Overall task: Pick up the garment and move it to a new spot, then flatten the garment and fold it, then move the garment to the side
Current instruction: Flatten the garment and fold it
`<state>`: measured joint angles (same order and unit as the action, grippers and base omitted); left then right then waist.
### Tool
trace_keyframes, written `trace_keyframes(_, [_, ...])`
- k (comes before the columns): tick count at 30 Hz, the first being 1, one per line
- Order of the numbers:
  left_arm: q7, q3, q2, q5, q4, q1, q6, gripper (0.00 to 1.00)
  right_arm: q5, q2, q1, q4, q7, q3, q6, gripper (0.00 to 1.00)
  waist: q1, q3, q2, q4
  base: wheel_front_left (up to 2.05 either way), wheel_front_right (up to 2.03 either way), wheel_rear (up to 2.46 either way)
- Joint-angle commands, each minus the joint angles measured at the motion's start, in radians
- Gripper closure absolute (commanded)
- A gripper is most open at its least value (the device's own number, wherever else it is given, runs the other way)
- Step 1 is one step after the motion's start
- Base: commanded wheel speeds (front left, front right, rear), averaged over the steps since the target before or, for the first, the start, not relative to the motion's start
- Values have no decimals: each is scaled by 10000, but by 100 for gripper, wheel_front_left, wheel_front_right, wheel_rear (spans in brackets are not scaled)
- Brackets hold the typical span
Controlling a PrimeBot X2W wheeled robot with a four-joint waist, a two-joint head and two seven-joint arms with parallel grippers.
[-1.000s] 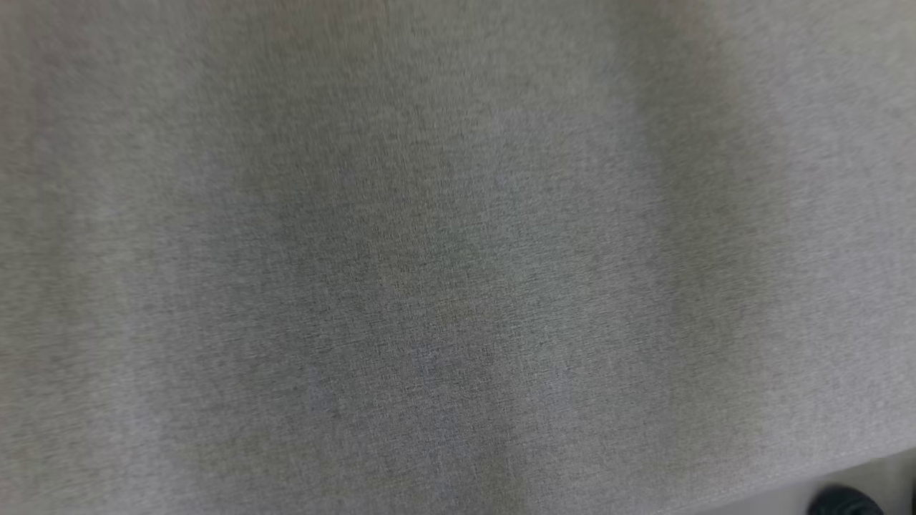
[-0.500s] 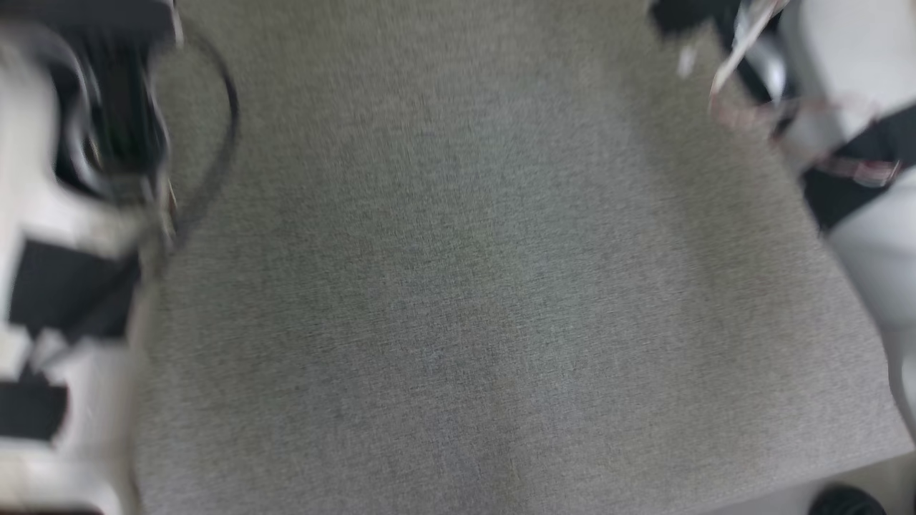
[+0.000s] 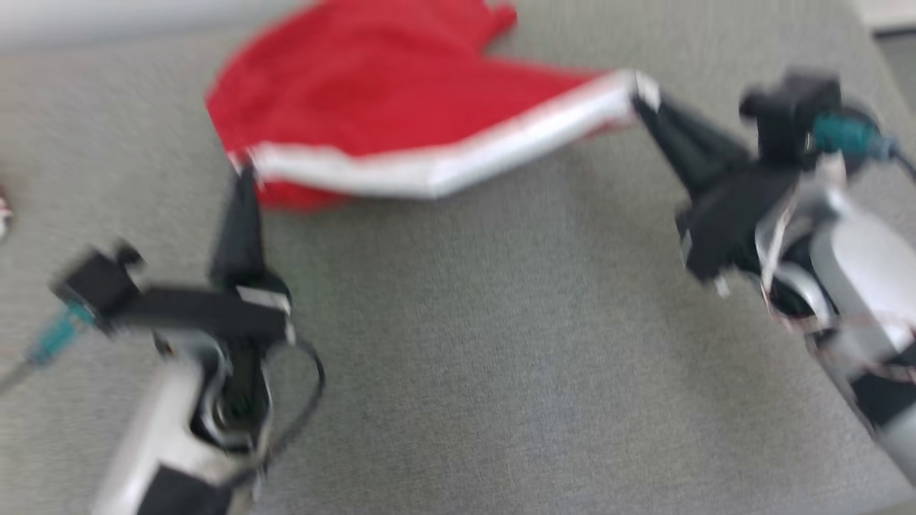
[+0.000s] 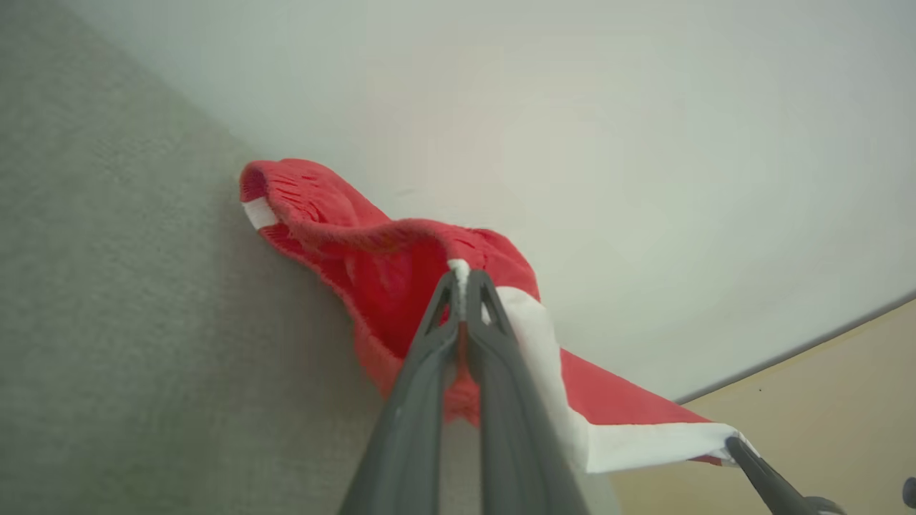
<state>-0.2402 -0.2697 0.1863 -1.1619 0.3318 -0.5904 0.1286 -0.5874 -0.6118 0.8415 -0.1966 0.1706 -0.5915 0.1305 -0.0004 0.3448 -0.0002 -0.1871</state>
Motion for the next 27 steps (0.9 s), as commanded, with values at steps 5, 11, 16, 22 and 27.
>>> trace_keyframes(5, [218,-404,17,99,167,1363,-112,100,-432,-497,-1855,1070,1347,503,8,100,4,-1844,2,483,0,0,0])
trace_keyframes(11, [548,-805,110,-89,-15,3048,-190,100,-866,-886,-4639,2295,2800,1618,8,100,4,-2415,2,667,0,0,0])
trace_keyframes(16, [690,-901,228,-291,-390,4146,-305,100,-1063,-660,-6409,3013,3342,2292,9,100,4,-2721,2,751,0,0,0])
trace_keyframes(22, [987,-972,459,-639,-1338,5541,-463,100,-1151,-281,-8311,3831,4443,3008,9,100,4,-2881,2,828,0,0,0])
trace_keyframes(27, [1280,-1153,596,-827,-2090,6389,-707,100,-964,241,-9615,4700,5314,3931,9,100,4,-2869,2,982,0,0,0])
